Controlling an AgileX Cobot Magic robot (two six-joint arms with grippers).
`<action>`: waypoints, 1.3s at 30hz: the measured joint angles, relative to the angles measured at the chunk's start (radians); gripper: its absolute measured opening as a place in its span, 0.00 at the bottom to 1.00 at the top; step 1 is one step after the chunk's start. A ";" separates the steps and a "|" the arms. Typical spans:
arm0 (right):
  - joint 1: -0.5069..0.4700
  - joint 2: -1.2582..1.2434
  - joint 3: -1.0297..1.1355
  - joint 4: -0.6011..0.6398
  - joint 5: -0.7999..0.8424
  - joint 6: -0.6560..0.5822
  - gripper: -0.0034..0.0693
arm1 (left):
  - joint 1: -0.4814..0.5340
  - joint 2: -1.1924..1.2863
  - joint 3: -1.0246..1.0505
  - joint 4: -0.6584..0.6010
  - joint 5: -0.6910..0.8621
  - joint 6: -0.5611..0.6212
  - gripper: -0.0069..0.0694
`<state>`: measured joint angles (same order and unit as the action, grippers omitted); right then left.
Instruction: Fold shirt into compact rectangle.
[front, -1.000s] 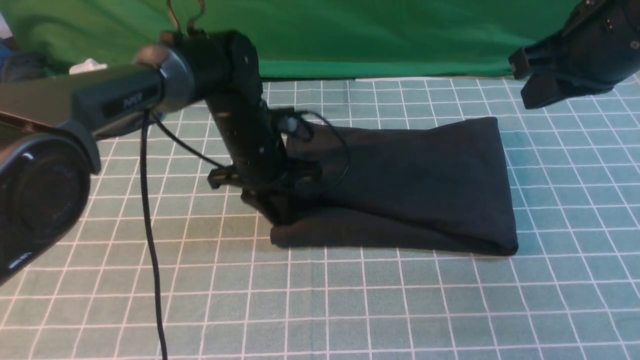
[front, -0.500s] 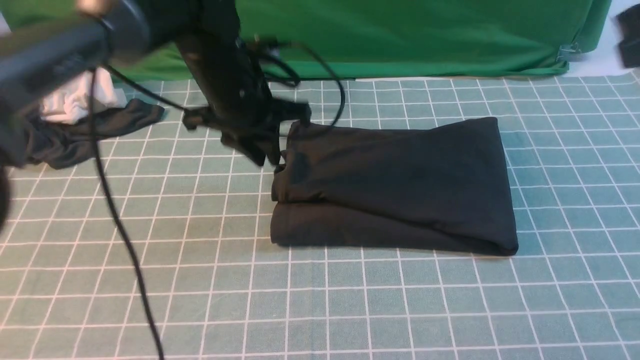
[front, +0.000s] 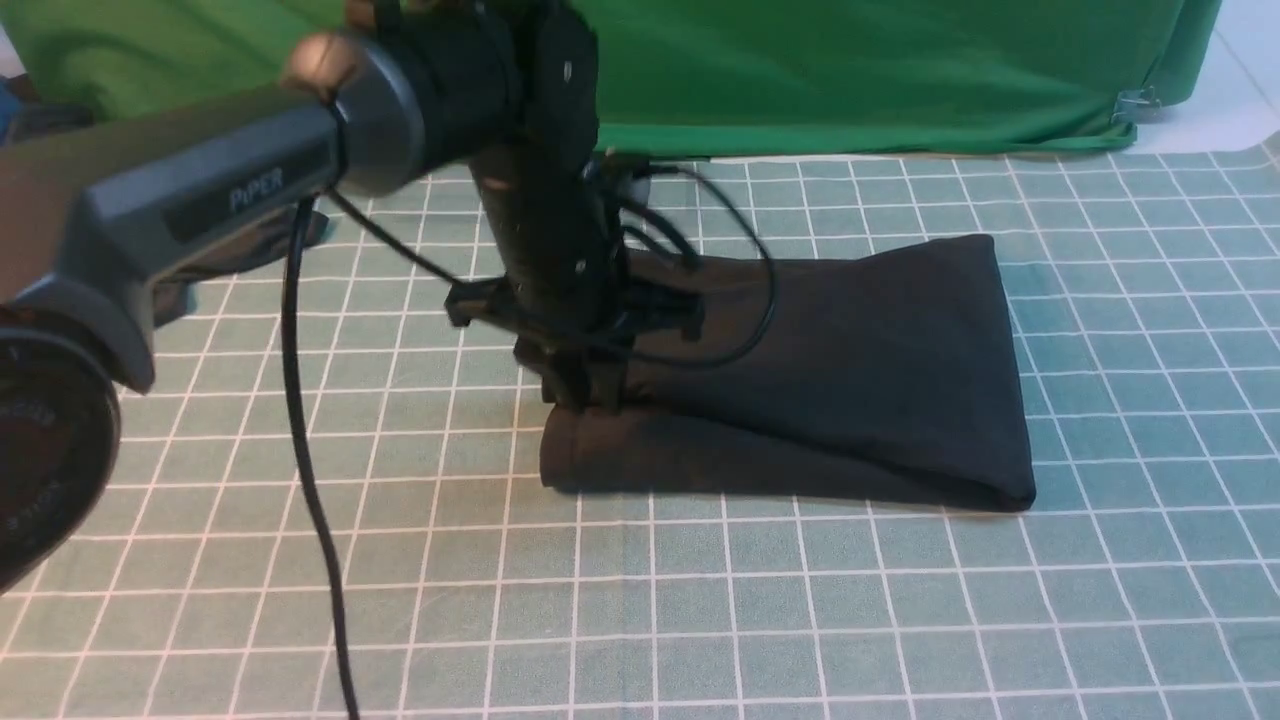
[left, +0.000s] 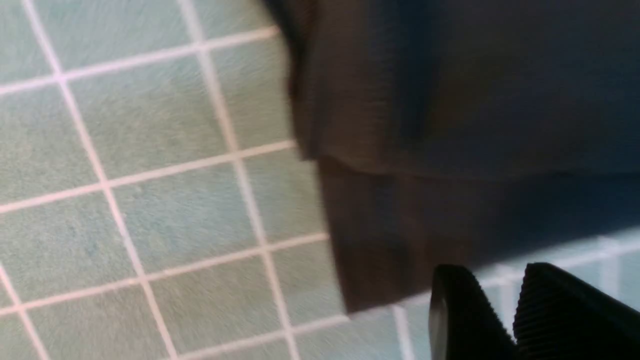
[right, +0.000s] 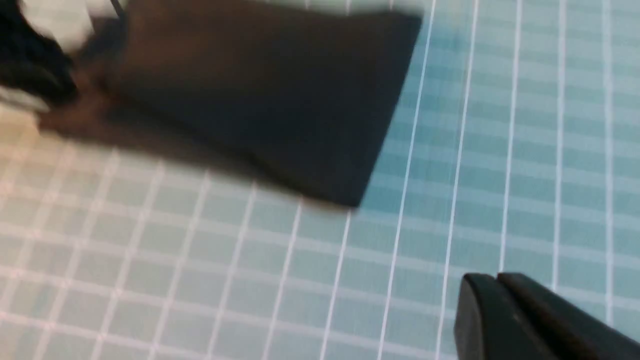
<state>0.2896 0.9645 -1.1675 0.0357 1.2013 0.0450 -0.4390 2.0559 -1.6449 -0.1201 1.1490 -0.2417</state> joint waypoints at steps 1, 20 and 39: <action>0.000 0.000 0.021 0.000 -0.005 0.000 0.08 | 0.000 0.001 0.008 0.000 -0.007 -0.001 0.29; 0.000 0.353 0.350 0.001 -0.456 -0.004 0.49 | 0.012 -0.111 0.262 0.076 -0.035 -0.065 0.49; 0.014 0.713 0.229 0.013 -0.620 -0.004 0.58 | 0.016 -0.244 0.263 0.097 -0.050 -0.071 0.50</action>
<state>0.3033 1.6771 -0.9389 0.0482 0.5816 0.0414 -0.4233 1.8115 -1.3823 -0.0235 1.0989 -0.3130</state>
